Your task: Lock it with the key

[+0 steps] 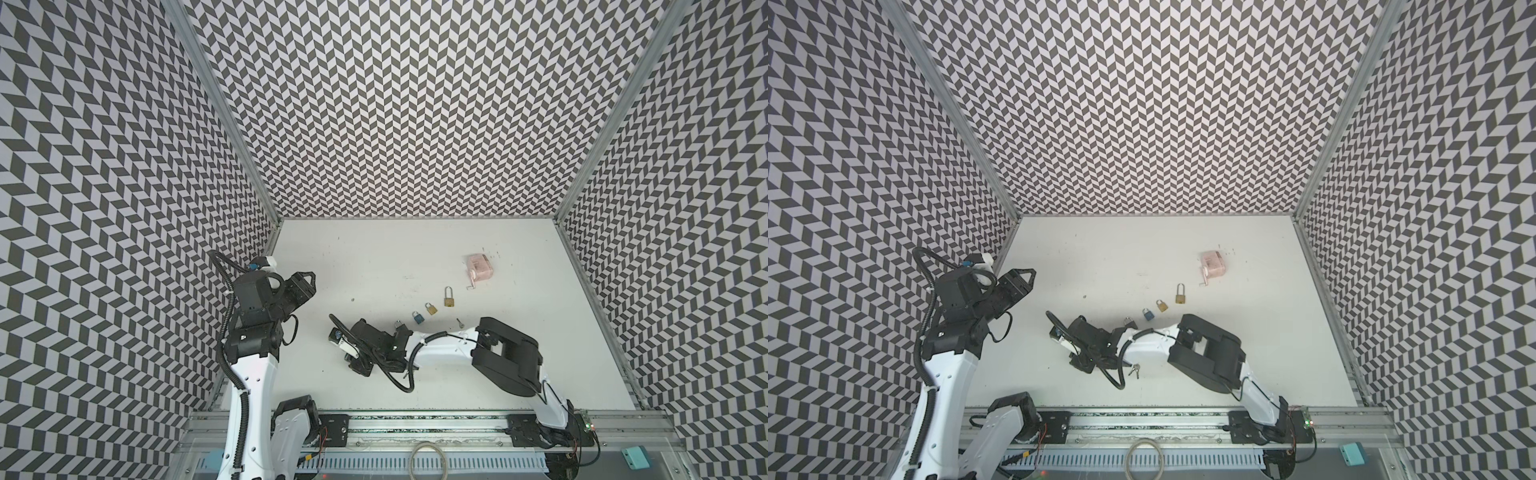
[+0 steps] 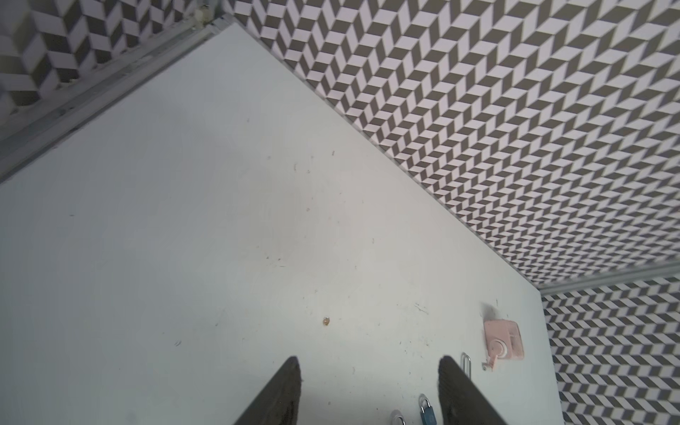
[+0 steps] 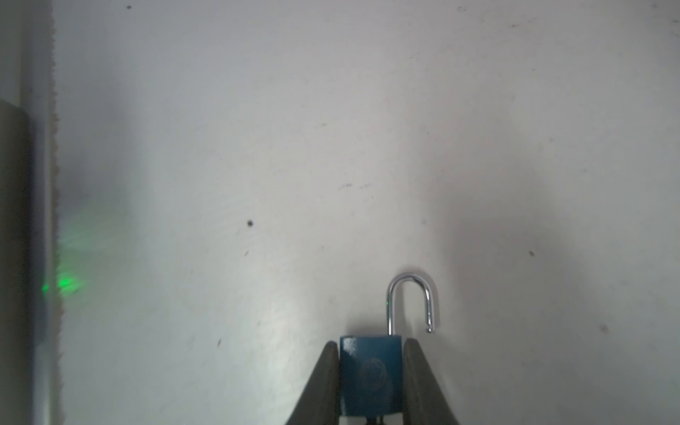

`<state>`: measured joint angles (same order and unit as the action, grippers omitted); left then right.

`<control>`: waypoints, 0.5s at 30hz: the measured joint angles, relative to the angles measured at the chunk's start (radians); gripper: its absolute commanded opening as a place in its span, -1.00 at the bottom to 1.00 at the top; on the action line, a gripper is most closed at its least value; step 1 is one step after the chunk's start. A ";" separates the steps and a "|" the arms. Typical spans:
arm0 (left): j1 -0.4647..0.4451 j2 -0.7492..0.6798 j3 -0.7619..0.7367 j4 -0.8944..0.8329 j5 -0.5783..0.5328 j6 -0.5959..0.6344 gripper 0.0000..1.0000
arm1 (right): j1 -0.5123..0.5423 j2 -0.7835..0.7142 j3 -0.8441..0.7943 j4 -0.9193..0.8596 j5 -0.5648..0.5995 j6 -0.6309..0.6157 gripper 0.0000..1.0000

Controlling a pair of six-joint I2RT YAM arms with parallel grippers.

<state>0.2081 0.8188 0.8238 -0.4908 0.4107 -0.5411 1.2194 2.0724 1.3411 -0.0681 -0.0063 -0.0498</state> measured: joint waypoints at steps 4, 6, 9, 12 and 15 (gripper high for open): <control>-0.076 -0.019 -0.017 0.082 0.096 0.009 0.23 | -0.040 -0.270 -0.168 0.007 -0.023 0.050 -0.79; -0.126 -0.032 -0.028 0.138 0.144 0.005 0.22 | -0.087 -0.410 -0.233 0.023 -0.054 0.082 -0.83; -0.205 -0.055 -0.058 0.257 0.219 -0.023 0.23 | -0.195 -0.620 -0.320 0.048 -0.134 0.144 -0.90; -0.307 -0.071 -0.087 0.393 0.277 -0.063 0.27 | -0.322 -0.797 -0.391 0.066 -0.249 0.204 -0.98; -0.425 -0.072 -0.091 0.524 0.320 -0.082 0.37 | -0.428 -0.915 -0.422 0.069 -0.413 0.261 -1.00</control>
<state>-0.2165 0.7471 0.7330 0.0334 0.7307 -0.6231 0.7918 1.1576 0.9192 0.0006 -0.4191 0.2111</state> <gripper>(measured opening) 0.660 0.240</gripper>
